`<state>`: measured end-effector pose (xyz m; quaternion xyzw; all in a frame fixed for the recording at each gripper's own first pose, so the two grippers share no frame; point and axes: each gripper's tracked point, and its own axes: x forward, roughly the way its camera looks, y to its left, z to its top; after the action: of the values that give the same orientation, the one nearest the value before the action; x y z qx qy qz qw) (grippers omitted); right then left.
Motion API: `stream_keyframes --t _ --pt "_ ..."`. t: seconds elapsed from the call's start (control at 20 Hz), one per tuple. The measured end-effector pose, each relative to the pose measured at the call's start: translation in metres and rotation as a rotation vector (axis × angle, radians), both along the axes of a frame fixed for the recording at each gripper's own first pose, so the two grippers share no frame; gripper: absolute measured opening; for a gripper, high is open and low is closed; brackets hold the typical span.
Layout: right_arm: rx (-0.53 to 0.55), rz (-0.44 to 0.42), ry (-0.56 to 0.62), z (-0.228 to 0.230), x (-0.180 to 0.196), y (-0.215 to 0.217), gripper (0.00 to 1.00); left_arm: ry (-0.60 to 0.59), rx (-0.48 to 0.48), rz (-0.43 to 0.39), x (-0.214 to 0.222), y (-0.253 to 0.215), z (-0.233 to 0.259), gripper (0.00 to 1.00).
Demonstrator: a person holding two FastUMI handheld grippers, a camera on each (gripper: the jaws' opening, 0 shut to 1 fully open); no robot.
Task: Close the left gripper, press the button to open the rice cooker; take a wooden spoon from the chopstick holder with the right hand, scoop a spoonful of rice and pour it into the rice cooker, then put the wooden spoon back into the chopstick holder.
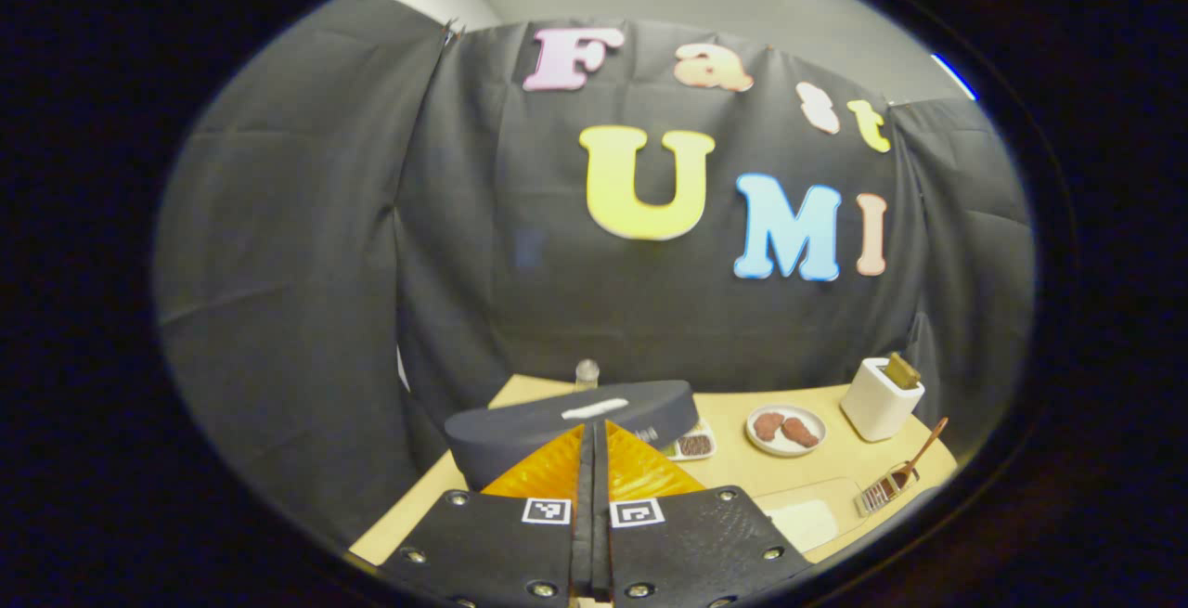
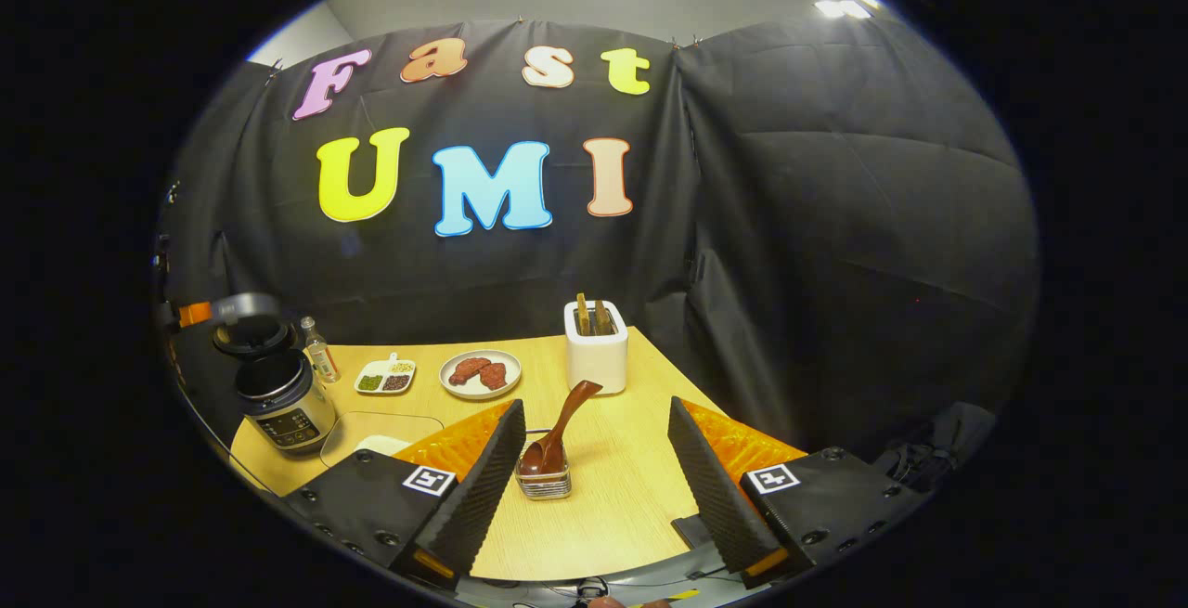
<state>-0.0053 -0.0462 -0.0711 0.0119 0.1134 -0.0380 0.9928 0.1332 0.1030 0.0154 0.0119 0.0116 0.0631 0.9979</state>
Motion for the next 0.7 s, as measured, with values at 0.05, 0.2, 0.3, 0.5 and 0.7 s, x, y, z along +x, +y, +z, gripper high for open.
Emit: stream_keyframes --t 0.05,0.2,0.3,0.5,0.7 --pt "0.004 -0.003 -0.004 0.001 -0.001 0.0 0.98 -0.032 0.027 -0.002 -0.015 -0.001 0.009 0.0" --pt "0.01 -0.008 -0.007 0.004 0.003 0.002 0.98 -0.084 0.101 -0.025 -0.05 -0.013 0.027 0.03" --pt "0.014 -0.001 0.002 0.005 0.011 0.005 0.93 -0.062 0.117 -0.046 -0.067 -0.025 0.022 0.06" --pt "0.044 0.016 0.031 0.002 0.038 0.01 0.98 0.015 0.084 -0.02 -0.09 -0.031 0.006 0.59" --pt "0.087 0.041 0.103 -0.018 0.069 0.012 0.98 0.032 0.102 0.053 -0.097 -0.016 0.004 0.86"
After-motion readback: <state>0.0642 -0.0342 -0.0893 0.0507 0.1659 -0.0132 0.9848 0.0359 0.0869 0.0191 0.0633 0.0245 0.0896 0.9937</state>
